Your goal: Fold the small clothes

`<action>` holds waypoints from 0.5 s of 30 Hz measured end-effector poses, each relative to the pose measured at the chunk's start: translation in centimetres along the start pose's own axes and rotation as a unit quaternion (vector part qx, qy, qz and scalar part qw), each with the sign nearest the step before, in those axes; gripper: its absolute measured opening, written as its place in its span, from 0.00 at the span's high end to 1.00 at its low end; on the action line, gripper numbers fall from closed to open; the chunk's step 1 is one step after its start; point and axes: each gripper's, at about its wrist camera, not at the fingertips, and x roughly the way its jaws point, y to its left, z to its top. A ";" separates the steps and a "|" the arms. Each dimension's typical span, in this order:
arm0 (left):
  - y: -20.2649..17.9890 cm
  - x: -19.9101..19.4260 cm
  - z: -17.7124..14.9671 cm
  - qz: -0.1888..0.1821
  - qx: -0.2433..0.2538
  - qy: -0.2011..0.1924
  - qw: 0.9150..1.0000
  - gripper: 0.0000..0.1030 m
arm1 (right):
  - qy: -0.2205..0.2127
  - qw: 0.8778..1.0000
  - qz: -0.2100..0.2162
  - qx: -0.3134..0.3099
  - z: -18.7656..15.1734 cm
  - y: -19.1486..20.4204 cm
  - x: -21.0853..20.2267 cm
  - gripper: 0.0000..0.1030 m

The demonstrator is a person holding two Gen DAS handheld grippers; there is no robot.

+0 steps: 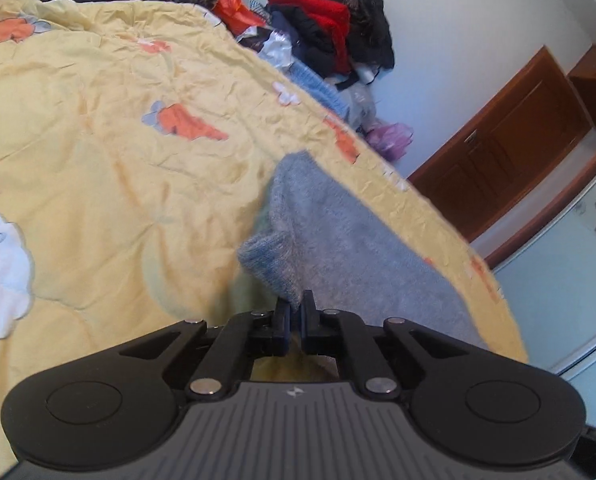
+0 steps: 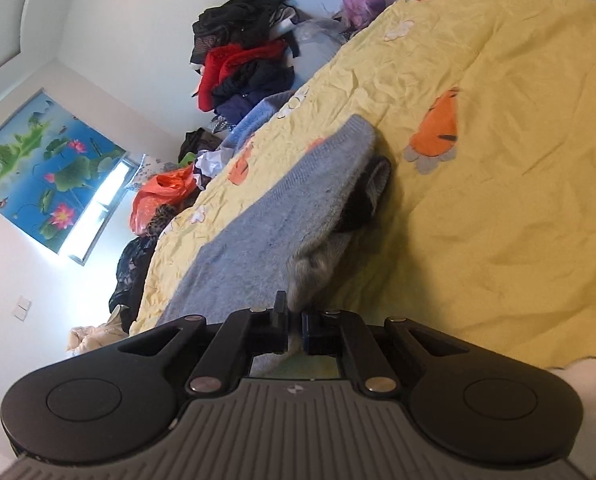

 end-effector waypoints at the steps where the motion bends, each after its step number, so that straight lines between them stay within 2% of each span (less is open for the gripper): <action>1: 0.6 0.5 -0.2 0.007 -0.002 0.008 1.000 0.96 | 0.008 1.000 -0.010 0.004 -0.1 -0.6 0.3 0.85; 4: 2.0 1.9 -1.1 0.000 -0.035 0.036 0.999 0.96 | 0.020 0.999 -0.029 0.033 -0.6 -2.0 1.1 0.73; 5: 2.2 1.8 -1.2 -0.004 -0.048 0.029 0.998 0.94 | 0.015 0.999 -0.025 0.033 -0.7 -1.9 1.1 0.60; 6: 2.3 1.9 -1.2 -0.008 -0.061 0.027 0.998 0.90 | 0.006 0.999 -0.018 0.030 -0.8 -1.7 0.9 0.52; 7: 2.5 2.0 -1.1 -0.014 -0.072 0.026 0.997 0.87 | -0.003 1.000 -0.014 0.025 -0.7 -1.5 0.7 0.34; 8: 2.7 2.2 -1.0 -0.025 -0.086 0.024 0.996 0.79 | -0.010 1.000 -0.013 0.018 -0.6 -1.1 0.6 0.22; 9: 2.9 2.4 -0.9 -0.039 -0.101 0.021 0.994 0.69 | -0.018 1.000 -0.016 0.011 -0.3 -0.8 0.5 0.19; 10: 2.9 2.6 -0.8 -0.049 -0.112 0.016 0.992 0.63 | -0.025 0.999 -0.023 0.006 0.0 -0.6 0.5 0.17; 12: 2.4 2.9 -0.5 -0.054 -0.113 0.004 0.992 0.47 | -0.038 0.999 -0.037 0.006 0.8 -0.6 0.3 0.17; 15: 1.1 3.6 -0.2 -0.032 -0.095 -0.018 0.995 0.46 | -0.060 0.997 -0.047 0.014 1.5 -0.9 -0.3 0.17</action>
